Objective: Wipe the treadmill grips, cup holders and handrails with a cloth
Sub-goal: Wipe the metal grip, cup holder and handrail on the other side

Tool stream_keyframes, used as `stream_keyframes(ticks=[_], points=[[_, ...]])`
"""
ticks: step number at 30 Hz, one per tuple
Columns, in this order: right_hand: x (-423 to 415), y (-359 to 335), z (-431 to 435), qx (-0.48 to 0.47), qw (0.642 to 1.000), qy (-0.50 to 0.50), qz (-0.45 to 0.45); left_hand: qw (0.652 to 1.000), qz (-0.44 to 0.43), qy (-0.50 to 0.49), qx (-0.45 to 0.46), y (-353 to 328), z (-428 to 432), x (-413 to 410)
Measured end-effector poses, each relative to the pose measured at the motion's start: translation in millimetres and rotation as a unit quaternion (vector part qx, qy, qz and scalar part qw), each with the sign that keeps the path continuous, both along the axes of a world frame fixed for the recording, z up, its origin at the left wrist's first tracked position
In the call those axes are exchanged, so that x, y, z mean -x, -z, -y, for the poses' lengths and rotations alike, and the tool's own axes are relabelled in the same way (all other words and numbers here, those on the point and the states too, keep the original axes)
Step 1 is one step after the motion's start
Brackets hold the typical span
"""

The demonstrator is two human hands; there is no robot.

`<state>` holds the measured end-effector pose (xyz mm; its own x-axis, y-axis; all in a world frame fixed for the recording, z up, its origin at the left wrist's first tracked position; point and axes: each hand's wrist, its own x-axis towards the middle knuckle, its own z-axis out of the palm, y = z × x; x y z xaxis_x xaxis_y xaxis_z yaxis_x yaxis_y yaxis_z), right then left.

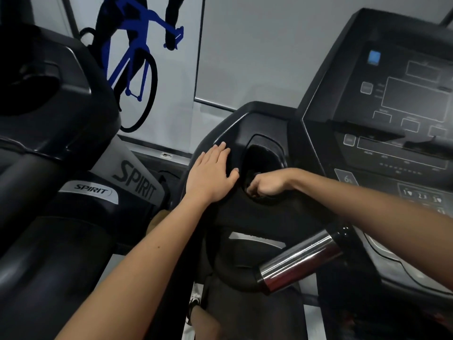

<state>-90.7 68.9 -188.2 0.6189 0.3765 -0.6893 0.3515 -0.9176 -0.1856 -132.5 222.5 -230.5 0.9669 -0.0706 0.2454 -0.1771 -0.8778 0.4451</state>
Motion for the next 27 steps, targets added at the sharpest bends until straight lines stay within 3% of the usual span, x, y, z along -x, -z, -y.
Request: stream_keyframes(ticks=[7, 12, 16, 19, 21, 22, 24, 27], points=[[4.3, 8.0, 3.7, 0.082, 0.991, -0.095, 0.041, 1.000, 0.007, -0.006, 0.002, 1.1, -0.8, -1.7], [1.9, 21.5, -3.7, 0.185, 0.973, -0.110, 0.079, 1.000, 0.005, -0.003, 0.003, 0.7, -0.4, -0.8], [11.1, 17.3, -11.4, 0.189, 0.954, -0.107, 0.207, 1.000, 0.003, -0.001, 0.000, 0.6, -0.4, -0.4], [9.4, 10.6, -8.7, 0.109, 0.977, -0.047, 0.179, 1.000, 0.004, -0.007, 0.001, 0.6, -0.5, -0.9], [5.8, 9.5, -3.8, -0.034, 0.994, 0.068, 0.074, 1.000, 0.006, -0.006, 0.001, -0.2, -0.5, -1.5], [6.8, 10.2, -2.6, -0.119, 0.982, 0.146, 0.021, 1.000, 0.006, -0.006, 0.001, -0.1, -0.4, -1.3], [7.5, 16.4, -2.3, -0.257, 0.924, 0.280, -0.029, 1.000, 0.008, -0.006, 0.003, -0.1, -0.5, -1.6], [12.5, 24.8, -8.5, -0.442, 0.798, 0.408, -0.035, 1.000, 0.011, -0.007, 0.004, 1.0, -0.3, -2.1]])
